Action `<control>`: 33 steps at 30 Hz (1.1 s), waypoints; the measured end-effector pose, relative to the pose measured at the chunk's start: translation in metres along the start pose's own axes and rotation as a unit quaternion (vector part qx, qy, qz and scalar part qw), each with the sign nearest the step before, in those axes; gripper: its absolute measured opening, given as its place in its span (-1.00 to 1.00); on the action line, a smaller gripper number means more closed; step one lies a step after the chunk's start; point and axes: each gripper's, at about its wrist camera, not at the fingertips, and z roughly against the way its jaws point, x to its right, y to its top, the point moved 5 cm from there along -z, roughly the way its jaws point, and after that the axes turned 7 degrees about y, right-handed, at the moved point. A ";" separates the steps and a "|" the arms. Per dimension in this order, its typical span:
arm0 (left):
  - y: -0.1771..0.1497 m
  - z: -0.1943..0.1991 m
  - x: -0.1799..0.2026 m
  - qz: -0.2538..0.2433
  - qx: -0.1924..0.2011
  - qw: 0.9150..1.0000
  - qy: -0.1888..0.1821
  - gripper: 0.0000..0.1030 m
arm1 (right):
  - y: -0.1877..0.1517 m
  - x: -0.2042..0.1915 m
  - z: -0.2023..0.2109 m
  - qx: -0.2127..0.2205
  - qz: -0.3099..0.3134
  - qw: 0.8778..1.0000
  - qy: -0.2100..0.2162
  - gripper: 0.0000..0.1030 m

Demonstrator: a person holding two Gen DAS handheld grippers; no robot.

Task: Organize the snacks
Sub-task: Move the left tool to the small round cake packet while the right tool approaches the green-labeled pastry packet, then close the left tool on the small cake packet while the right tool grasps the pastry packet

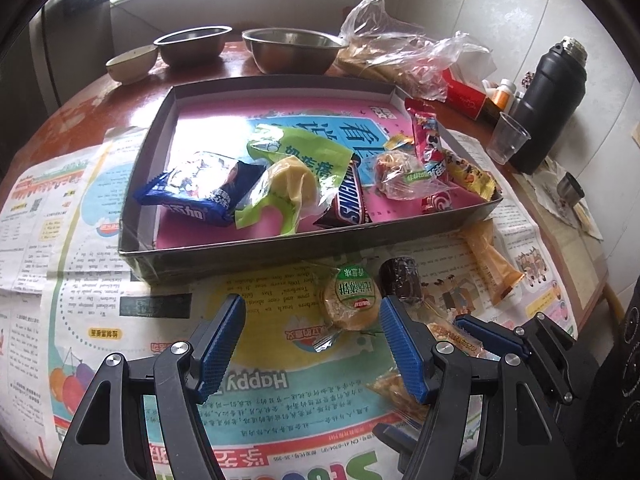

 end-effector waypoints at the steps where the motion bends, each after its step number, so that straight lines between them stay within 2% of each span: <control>1: 0.000 -0.002 0.001 0.000 -0.002 1.000 0.000 0.39 | -0.001 0.000 -0.001 0.000 0.001 1.000 -0.001 0.56; 24: 0.003 -0.018 0.006 0.009 -0.010 1.000 -0.025 0.45 | -0.004 0.018 -0.007 0.005 0.028 0.998 -0.054 0.55; 26: 0.003 -0.018 0.008 0.007 -0.009 1.000 -0.026 0.45 | -0.004 0.018 -0.007 0.005 0.029 0.998 -0.050 0.51; 30: 0.004 -0.019 0.010 0.005 -0.007 1.000 -0.026 0.45 | -0.004 0.020 -0.005 0.009 0.028 0.998 -0.047 0.26; 33: 0.004 -0.020 0.013 0.001 -0.004 1.000 -0.024 0.36 | -0.004 0.021 -0.004 0.011 0.025 0.999 -0.045 0.25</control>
